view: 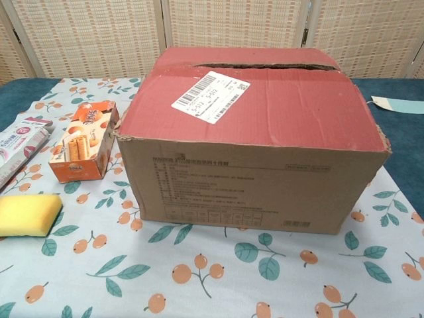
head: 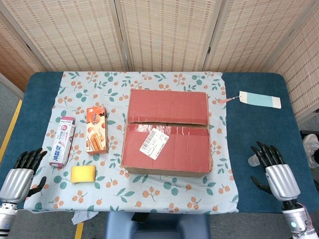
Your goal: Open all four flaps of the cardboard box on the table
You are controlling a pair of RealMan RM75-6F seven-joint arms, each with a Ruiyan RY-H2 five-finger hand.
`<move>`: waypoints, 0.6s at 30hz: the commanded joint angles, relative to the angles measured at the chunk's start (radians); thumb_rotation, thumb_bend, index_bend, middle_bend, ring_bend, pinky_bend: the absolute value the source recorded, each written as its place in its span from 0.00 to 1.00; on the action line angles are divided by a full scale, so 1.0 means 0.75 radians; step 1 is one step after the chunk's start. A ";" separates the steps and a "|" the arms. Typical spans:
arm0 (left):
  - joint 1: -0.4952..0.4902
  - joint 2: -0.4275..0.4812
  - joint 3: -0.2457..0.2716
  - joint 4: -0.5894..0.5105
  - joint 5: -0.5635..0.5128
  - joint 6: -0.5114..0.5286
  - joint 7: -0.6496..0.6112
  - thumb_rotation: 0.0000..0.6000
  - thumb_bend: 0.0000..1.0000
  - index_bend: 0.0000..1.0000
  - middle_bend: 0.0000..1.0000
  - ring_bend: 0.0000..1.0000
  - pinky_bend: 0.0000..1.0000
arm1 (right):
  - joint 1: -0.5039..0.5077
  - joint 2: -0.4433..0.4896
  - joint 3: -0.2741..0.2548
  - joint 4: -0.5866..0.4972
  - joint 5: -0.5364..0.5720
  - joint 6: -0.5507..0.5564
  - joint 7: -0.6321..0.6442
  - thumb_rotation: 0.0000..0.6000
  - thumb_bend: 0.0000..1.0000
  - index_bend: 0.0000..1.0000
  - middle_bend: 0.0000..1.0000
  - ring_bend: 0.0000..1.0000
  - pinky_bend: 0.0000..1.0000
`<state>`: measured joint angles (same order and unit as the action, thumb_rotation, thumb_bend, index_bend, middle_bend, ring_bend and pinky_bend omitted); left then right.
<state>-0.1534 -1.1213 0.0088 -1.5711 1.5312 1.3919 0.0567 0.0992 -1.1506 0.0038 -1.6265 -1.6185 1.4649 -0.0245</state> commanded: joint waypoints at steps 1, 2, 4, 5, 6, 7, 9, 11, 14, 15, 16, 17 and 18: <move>-0.003 -0.002 -0.001 0.000 -0.005 -0.007 0.004 1.00 0.49 0.01 0.07 0.09 0.01 | -0.001 0.004 0.000 -0.002 0.002 0.002 0.005 1.00 0.35 0.00 0.00 0.00 0.00; -0.004 -0.003 -0.002 0.001 -0.007 -0.009 0.003 1.00 0.49 0.01 0.07 0.09 0.01 | -0.001 0.006 0.001 -0.003 0.004 0.002 0.007 1.00 0.35 0.00 0.00 0.00 0.00; -0.005 -0.003 -0.002 0.002 -0.012 -0.014 0.001 1.00 0.49 0.01 0.07 0.09 0.01 | -0.001 0.008 0.002 -0.005 0.008 0.002 0.008 1.00 0.35 0.00 0.00 0.00 0.00; -0.005 -0.003 -0.002 0.002 -0.012 -0.015 -0.001 1.00 0.49 0.01 0.07 0.09 0.01 | -0.001 0.008 0.003 -0.005 0.010 0.001 0.007 1.00 0.35 0.00 0.00 0.00 0.00; -0.005 -0.002 -0.003 0.001 -0.011 -0.015 -0.003 1.00 0.49 0.01 0.07 0.09 0.01 | -0.001 0.006 0.003 -0.005 0.011 0.001 0.004 1.00 0.35 0.00 0.00 0.00 0.00; -0.006 -0.002 -0.003 0.000 -0.010 -0.014 -0.003 1.00 0.49 0.01 0.07 0.09 0.01 | -0.001 0.005 0.004 -0.005 0.011 0.001 0.000 1.00 0.35 0.00 0.00 0.00 0.00; -0.006 -0.002 -0.001 -0.003 0.001 -0.009 -0.004 1.00 0.49 0.01 0.07 0.09 0.01 | 0.000 -0.006 0.008 0.002 0.017 0.001 -0.021 1.00 0.35 0.00 0.00 0.00 0.00; -0.006 -0.001 0.001 -0.003 0.007 -0.006 -0.006 1.00 0.49 0.01 0.07 0.09 0.01 | 0.004 -0.023 0.019 0.009 0.026 0.001 -0.042 1.00 0.35 0.00 0.00 0.00 0.00; -0.004 0.001 0.001 -0.003 0.002 -0.006 -0.013 1.00 0.49 0.01 0.07 0.09 0.01 | 0.021 -0.080 0.051 0.066 0.007 0.033 -0.084 1.00 0.35 0.00 0.00 0.00 0.00; -0.002 0.002 -0.002 -0.003 -0.003 -0.003 -0.012 1.00 0.49 0.01 0.07 0.09 0.02 | 0.032 -0.100 0.061 0.085 0.002 0.034 -0.086 1.00 0.35 0.00 0.00 0.00 0.00; 0.000 -0.001 -0.007 0.000 -0.009 0.003 -0.002 1.00 0.49 0.01 0.07 0.09 0.02 | 0.042 -0.109 0.067 0.092 0.000 0.028 -0.077 1.00 0.35 0.00 0.00 0.00 0.00; 0.002 -0.005 -0.012 0.004 -0.015 0.010 0.014 1.00 0.49 0.01 0.07 0.09 0.02 | 0.054 -0.111 0.071 0.095 0.000 0.015 -0.066 1.00 0.35 0.00 0.00 0.00 0.00; 0.004 -0.011 -0.017 0.004 -0.021 0.015 0.029 1.00 0.49 0.01 0.07 0.09 0.02 | 0.073 -0.106 0.078 0.088 0.004 -0.010 -0.057 1.00 0.35 0.00 0.00 0.00 0.00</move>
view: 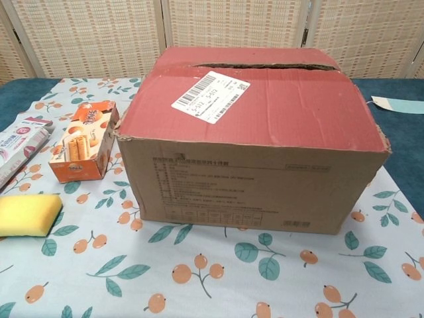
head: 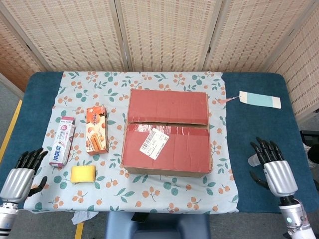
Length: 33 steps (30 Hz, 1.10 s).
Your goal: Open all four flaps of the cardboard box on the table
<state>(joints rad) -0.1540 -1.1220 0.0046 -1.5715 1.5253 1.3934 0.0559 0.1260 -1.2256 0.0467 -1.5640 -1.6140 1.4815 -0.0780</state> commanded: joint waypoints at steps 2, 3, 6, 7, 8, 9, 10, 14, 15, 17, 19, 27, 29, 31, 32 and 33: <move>-0.001 -0.012 -0.012 0.002 -0.016 0.001 0.022 1.00 0.49 0.01 0.07 0.09 0.02 | 0.069 0.008 0.039 -0.016 0.007 -0.068 0.018 1.00 0.35 0.00 0.00 0.00 0.00; -0.008 -0.010 -0.011 0.004 -0.019 -0.015 0.012 1.00 0.49 0.01 0.07 0.09 0.02 | 0.091 0.016 0.056 -0.031 0.016 -0.089 0.015 1.00 0.35 0.00 0.00 0.00 0.00; -0.022 -0.011 -0.021 0.019 -0.045 -0.046 0.015 1.00 0.49 0.01 0.07 0.09 0.02 | 0.156 0.031 0.093 -0.057 0.018 -0.149 0.050 1.00 0.35 0.00 0.00 0.00 0.00; -0.024 -0.016 -0.029 0.025 -0.062 -0.052 0.027 1.00 0.49 0.01 0.07 0.09 0.02 | 0.186 0.038 0.106 -0.071 0.028 -0.186 0.081 1.00 0.35 0.00 0.00 0.00 0.00; -0.025 -0.019 -0.032 0.027 -0.072 -0.055 0.031 1.00 0.49 0.01 0.07 0.09 0.02 | 0.208 0.044 0.116 -0.080 0.035 -0.214 0.097 1.00 0.35 0.00 0.00 0.00 0.00; -0.025 -0.018 -0.034 0.026 -0.078 -0.057 0.026 1.00 0.49 0.01 0.07 0.09 0.02 | 0.229 0.050 0.125 -0.090 0.044 -0.241 0.104 1.00 0.35 0.00 0.00 0.00 0.00; -0.024 -0.016 -0.034 0.023 -0.079 -0.058 0.015 1.00 0.49 0.01 0.07 0.09 0.02 | 0.247 0.057 0.135 -0.103 0.056 -0.265 0.103 1.00 0.35 0.00 0.00 0.00 0.00; -0.023 -0.005 -0.038 0.028 -0.084 -0.058 -0.035 1.00 0.49 0.01 0.07 0.09 0.02 | 0.332 0.092 0.188 -0.185 0.140 -0.382 0.050 1.00 0.35 0.00 0.00 0.00 0.00; -0.023 -0.007 -0.042 0.032 -0.092 -0.059 -0.033 1.00 0.49 0.01 0.07 0.09 0.02 | 0.354 0.102 0.204 -0.210 0.177 -0.417 0.022 1.00 0.35 0.00 0.00 0.00 0.00; -0.023 -0.015 -0.052 0.042 -0.109 -0.054 -0.005 1.00 0.49 0.01 0.07 0.09 0.03 | 0.391 0.115 0.231 -0.246 0.246 -0.477 -0.014 1.00 0.35 0.00 0.00 0.00 0.00; -0.023 -0.024 -0.059 0.044 -0.129 -0.056 0.013 1.00 0.49 0.01 0.07 0.09 0.03 | 0.432 0.119 0.263 -0.274 0.313 -0.524 -0.042 1.00 0.35 0.00 0.00 0.00 0.00; -0.023 -0.011 -0.062 0.041 -0.135 -0.064 -0.031 1.00 0.49 0.01 0.07 0.09 0.03 | 0.553 0.087 0.325 -0.328 0.442 -0.591 -0.176 1.00 0.35 0.00 0.00 0.00 0.00; -0.025 -0.004 -0.061 0.042 -0.133 -0.072 -0.055 1.00 0.49 0.01 0.07 0.09 0.03 | 0.581 0.075 0.332 -0.326 0.468 -0.604 -0.213 1.00 0.35 0.00 0.00 0.00 0.00; -0.029 0.007 -0.062 0.049 -0.136 -0.084 -0.090 1.00 0.49 0.02 0.07 0.09 0.03 | 0.613 0.054 0.336 -0.309 0.498 -0.614 -0.270 1.00 0.35 0.00 0.00 0.00 0.00; -0.031 0.010 -0.064 0.053 -0.141 -0.089 -0.101 1.00 0.49 0.02 0.07 0.09 0.03 | 0.626 0.044 0.337 -0.301 0.514 -0.618 -0.291 1.00 0.35 0.00 0.00 0.00 0.00; -0.032 0.014 -0.067 0.057 -0.147 -0.096 -0.114 1.00 0.49 0.02 0.07 0.09 0.03 | 0.642 0.029 0.339 -0.292 0.537 -0.626 -0.310 1.00 0.35 0.00 0.00 0.00 0.00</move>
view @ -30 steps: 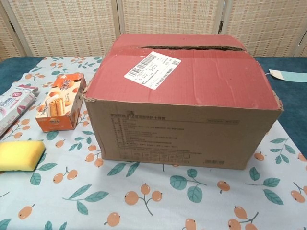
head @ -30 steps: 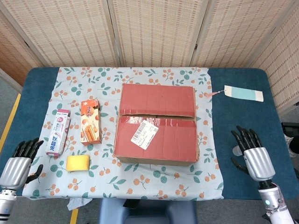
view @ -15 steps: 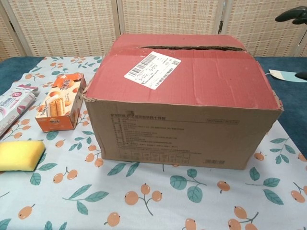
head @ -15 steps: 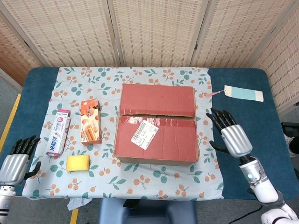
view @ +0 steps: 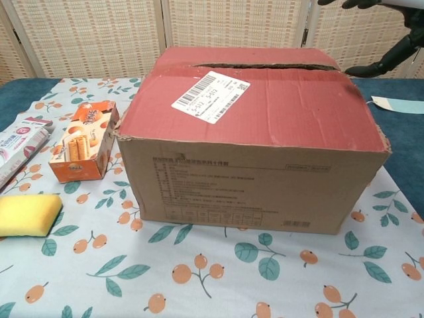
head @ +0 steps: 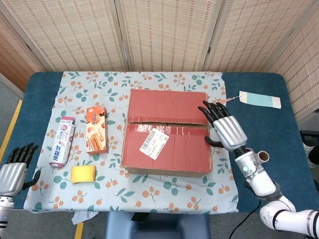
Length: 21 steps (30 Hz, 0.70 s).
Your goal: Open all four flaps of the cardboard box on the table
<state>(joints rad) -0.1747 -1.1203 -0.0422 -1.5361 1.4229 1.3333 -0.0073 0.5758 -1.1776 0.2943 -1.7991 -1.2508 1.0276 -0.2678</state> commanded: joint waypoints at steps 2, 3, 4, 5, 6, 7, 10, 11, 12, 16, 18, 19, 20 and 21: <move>-0.006 0.017 -0.006 0.013 -0.016 -0.024 -0.047 1.00 0.49 0.02 0.07 0.09 0.03 | 0.065 -0.054 0.011 0.038 0.085 -0.034 -0.075 1.00 0.35 0.00 0.00 0.00 0.00; -0.007 0.019 -0.007 0.015 -0.017 -0.026 -0.055 1.00 0.49 0.02 0.07 0.09 0.03 | 0.077 -0.063 0.013 0.051 0.099 -0.040 -0.083 1.00 0.35 0.00 0.00 0.00 0.00; -0.008 0.022 -0.006 0.016 -0.015 -0.031 -0.067 1.00 0.49 0.02 0.07 0.09 0.03 | 0.092 -0.078 0.014 0.071 0.114 -0.046 -0.092 1.00 0.35 0.00 0.00 0.00 0.00; -0.009 0.026 -0.006 0.014 -0.013 -0.033 -0.082 1.00 0.49 0.02 0.07 0.09 0.03 | 0.105 -0.091 0.015 0.090 0.120 -0.050 -0.100 1.00 0.35 0.00 0.00 0.00 0.00; -0.009 0.031 -0.007 0.012 -0.010 -0.033 -0.100 1.00 0.49 0.02 0.07 0.09 0.03 | 0.118 -0.104 0.015 0.112 0.123 -0.054 -0.105 1.00 0.35 0.00 0.00 0.00 0.00; -0.007 0.037 -0.008 0.013 -0.006 -0.026 -0.118 1.00 0.49 0.02 0.07 0.09 0.03 | 0.135 -0.123 0.014 0.141 0.128 -0.061 -0.111 1.00 0.35 0.00 0.00 0.00 0.00; -0.003 0.045 -0.007 0.017 0.005 -0.016 -0.147 1.00 0.49 0.02 0.07 0.09 0.03 | 0.177 -0.167 0.013 0.208 0.162 -0.093 -0.123 1.00 0.35 0.00 0.00 0.00 0.00; -0.004 0.048 -0.006 0.020 0.007 -0.019 -0.158 1.00 0.49 0.02 0.07 0.09 0.03 | 0.189 -0.181 0.012 0.228 0.174 -0.103 -0.125 1.00 0.35 0.00 0.00 0.00 0.00; -0.005 0.050 -0.006 0.024 0.007 -0.023 -0.171 1.00 0.49 0.02 0.07 0.09 0.03 | 0.205 -0.198 0.010 0.255 0.188 -0.116 -0.128 1.00 0.35 0.00 0.00 0.00 0.00; -0.007 0.056 -0.007 0.037 0.003 -0.033 -0.209 1.00 0.49 0.02 0.07 0.09 0.03 | 0.247 -0.250 0.004 0.331 0.218 -0.147 -0.130 1.00 0.35 0.00 0.00 0.00 0.00; -0.007 0.057 -0.007 0.043 0.002 -0.035 -0.221 1.00 0.49 0.02 0.07 0.09 0.03 | 0.263 -0.269 0.007 0.358 0.221 -0.151 -0.120 1.00 0.35 0.00 0.00 0.00 0.00; -0.007 0.057 -0.007 0.046 0.001 -0.038 -0.228 1.00 0.49 0.02 0.07 0.09 0.03 | 0.273 -0.279 0.012 0.374 0.218 -0.150 -0.111 1.00 0.35 0.00 0.00 0.00 0.00; -0.008 0.058 -0.006 0.049 0.000 -0.041 -0.232 1.00 0.49 0.02 0.07 0.09 0.03 | 0.280 -0.286 0.016 0.387 0.216 -0.149 -0.104 1.00 0.35 0.00 0.00 0.00 0.00; -0.009 0.057 -0.006 0.053 -0.001 -0.045 -0.234 1.00 0.49 0.02 0.07 0.09 0.03 | 0.291 -0.293 0.023 0.403 0.215 -0.149 -0.096 1.00 0.35 0.00 0.00 0.00 0.00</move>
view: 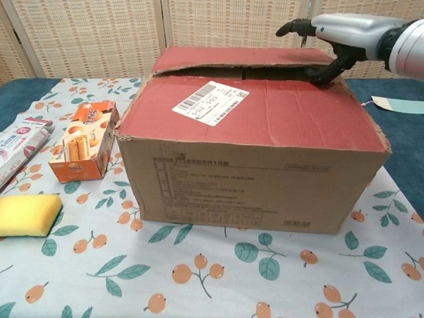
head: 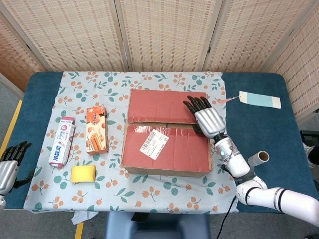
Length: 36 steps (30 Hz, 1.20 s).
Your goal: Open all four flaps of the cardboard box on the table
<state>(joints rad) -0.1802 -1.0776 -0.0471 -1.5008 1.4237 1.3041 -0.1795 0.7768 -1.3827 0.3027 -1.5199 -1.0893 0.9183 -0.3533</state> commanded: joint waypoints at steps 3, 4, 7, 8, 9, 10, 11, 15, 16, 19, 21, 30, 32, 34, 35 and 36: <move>-0.008 -0.003 0.004 0.015 -0.008 -0.026 -0.003 1.00 0.49 0.02 0.07 0.09 0.03 | 0.057 -0.037 0.032 0.079 0.014 -0.015 0.028 1.00 0.35 0.00 0.00 0.00 0.00; -0.010 -0.004 0.004 0.016 -0.010 -0.031 -0.005 1.00 0.49 0.02 0.07 0.09 0.03 | 0.069 -0.042 0.039 0.094 0.022 -0.021 0.029 1.00 0.35 0.00 0.00 0.00 0.00; -0.011 -0.004 -0.001 0.021 -0.019 -0.033 -0.011 1.00 0.49 0.02 0.07 0.09 0.03 | 0.108 -0.057 0.063 0.136 0.052 -0.039 0.030 1.00 0.35 0.00 0.00 0.00 0.00; -0.010 -0.004 -0.001 0.022 -0.019 -0.033 -0.016 1.00 0.49 0.02 0.07 0.09 0.03 | 0.117 -0.059 0.071 0.144 0.060 -0.042 0.032 1.00 0.35 0.00 0.00 0.00 0.00; -0.010 -0.003 -0.001 0.024 -0.020 -0.034 -0.024 1.00 0.49 0.02 0.07 0.09 0.03 | 0.128 -0.061 0.080 0.153 0.070 -0.044 0.035 1.00 0.35 0.00 0.00 0.00 0.00; -0.010 -0.003 -0.002 0.027 -0.021 -0.036 -0.029 1.00 0.49 0.02 0.07 0.09 0.03 | 0.136 -0.061 0.086 0.156 0.077 -0.046 0.038 1.00 0.35 0.00 0.00 0.00 0.00; -0.011 -0.002 -0.002 0.029 -0.023 -0.038 -0.034 1.00 0.49 0.02 0.07 0.09 0.03 | 0.143 -0.059 0.092 0.159 0.082 -0.046 0.041 1.00 0.35 0.00 0.00 0.00 0.00; -0.016 -0.002 0.000 0.038 -0.020 -0.052 -0.052 1.00 0.49 0.02 0.07 0.09 0.03 | 0.170 -0.048 0.120 0.166 0.113 -0.044 0.050 1.00 0.35 0.00 0.00 0.00 0.00; -0.018 -0.001 0.000 0.039 -0.018 -0.054 -0.056 1.00 0.49 0.02 0.07 0.09 0.03 | 0.177 -0.047 0.126 0.170 0.120 -0.044 0.050 1.00 0.35 0.00 0.00 0.00 0.00; -0.020 0.001 0.001 0.046 -0.017 -0.060 -0.079 1.00 0.49 0.02 0.07 0.09 0.03 | 0.208 -0.049 0.149 0.196 0.155 -0.054 0.050 1.00 0.35 0.00 0.00 0.00 0.00; -0.022 0.005 -0.001 0.055 -0.017 -0.067 -0.114 1.00 0.49 0.02 0.07 0.09 0.03 | 0.239 -0.052 0.175 0.215 0.205 -0.079 0.054 1.00 0.35 0.00 0.00 0.00 0.00; -0.033 0.011 -0.002 0.104 -0.021 -0.103 -0.208 1.00 0.49 0.02 0.07 0.09 0.02 | 0.376 -0.043 0.248 0.274 0.419 -0.104 -0.046 1.00 0.35 0.00 0.00 0.00 0.00; -0.034 0.012 -0.002 0.109 -0.019 -0.106 -0.225 1.00 0.49 0.02 0.07 0.09 0.02 | 0.392 -0.037 0.255 0.278 0.453 -0.101 -0.059 1.00 0.35 0.00 0.00 0.00 0.00; -0.033 0.014 -0.001 0.113 -0.015 -0.105 -0.239 1.00 0.49 0.02 0.07 0.09 0.02 | 0.416 -0.038 0.258 0.303 0.490 -0.099 -0.081 1.00 0.35 0.00 0.00 0.00 0.00; -0.033 0.015 -0.001 0.114 -0.015 -0.103 -0.243 1.00 0.49 0.02 0.07 0.09 0.02 | 0.428 -0.040 0.261 0.320 0.508 -0.103 -0.087 1.00 0.35 0.00 0.00 0.00 0.00; -0.032 0.016 -0.001 0.115 -0.014 -0.102 -0.246 1.00 0.49 0.02 0.07 0.09 0.02 | 0.441 -0.044 0.265 0.341 0.527 -0.111 -0.089 1.00 0.35 0.00 0.00 0.00 0.00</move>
<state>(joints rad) -0.2041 -1.0661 -0.0476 -1.4153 1.4130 1.2277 -0.3645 1.0916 -1.4139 0.4952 -1.2835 -0.7113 0.8399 -0.4111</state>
